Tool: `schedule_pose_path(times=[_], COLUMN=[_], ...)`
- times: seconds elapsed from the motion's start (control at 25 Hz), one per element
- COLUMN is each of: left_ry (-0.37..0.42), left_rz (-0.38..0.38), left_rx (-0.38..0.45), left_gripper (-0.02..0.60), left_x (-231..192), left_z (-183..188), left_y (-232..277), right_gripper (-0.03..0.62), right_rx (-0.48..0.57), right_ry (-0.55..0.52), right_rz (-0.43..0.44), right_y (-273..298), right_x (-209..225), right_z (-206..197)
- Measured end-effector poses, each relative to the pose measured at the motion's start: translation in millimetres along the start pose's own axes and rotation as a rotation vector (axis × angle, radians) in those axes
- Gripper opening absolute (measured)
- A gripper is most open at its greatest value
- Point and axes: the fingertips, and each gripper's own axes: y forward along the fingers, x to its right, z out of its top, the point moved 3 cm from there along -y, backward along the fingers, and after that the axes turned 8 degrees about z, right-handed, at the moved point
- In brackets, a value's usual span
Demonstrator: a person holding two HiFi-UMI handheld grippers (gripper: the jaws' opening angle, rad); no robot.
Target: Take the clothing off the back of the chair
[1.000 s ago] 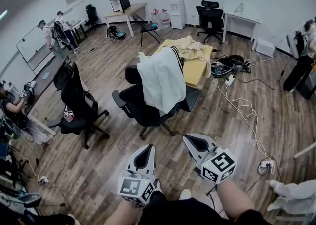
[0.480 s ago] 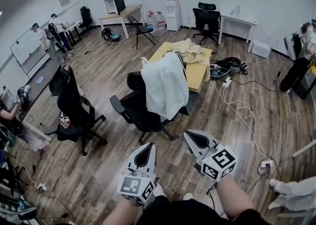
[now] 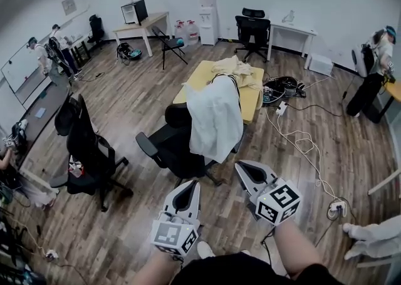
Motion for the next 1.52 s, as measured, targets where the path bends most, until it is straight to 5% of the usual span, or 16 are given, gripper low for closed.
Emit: schedule_pose_path(times=[0.44, 0.8, 0.88, 1.0, 1.52], left_ry=[0.009, -0.020, -0.022, -0.017, -0.009], left_rz=[-0.116, -0.131, -0.132, -0.133, -0.084], left_rx=[0.010, 0.011, 0.004, -0.004, -0.022], left_gripper=[0.018, 0.018, 0.018, 0.018, 0.018], left_x=[-53, -80, -81, -79, -68], left_z=[4, -1, -1, -1, 1], left_y=[11, 16, 20, 30, 90], right_gripper=[0.012, 0.028, 0.208, 0.296, 0.471], right_rx=[0.020, 0.001, -0.011, -0.027, -0.094], right_ry=[-0.024, -0.036, -0.038, -0.051, -0.053], right_rz=[-0.110, -0.185, -0.180, -0.195, -0.179], right_y=[61, 86, 91, 98, 141], right_x=[1, 20, 28, 44, 135], right_z=[17, 23, 23, 25, 33])
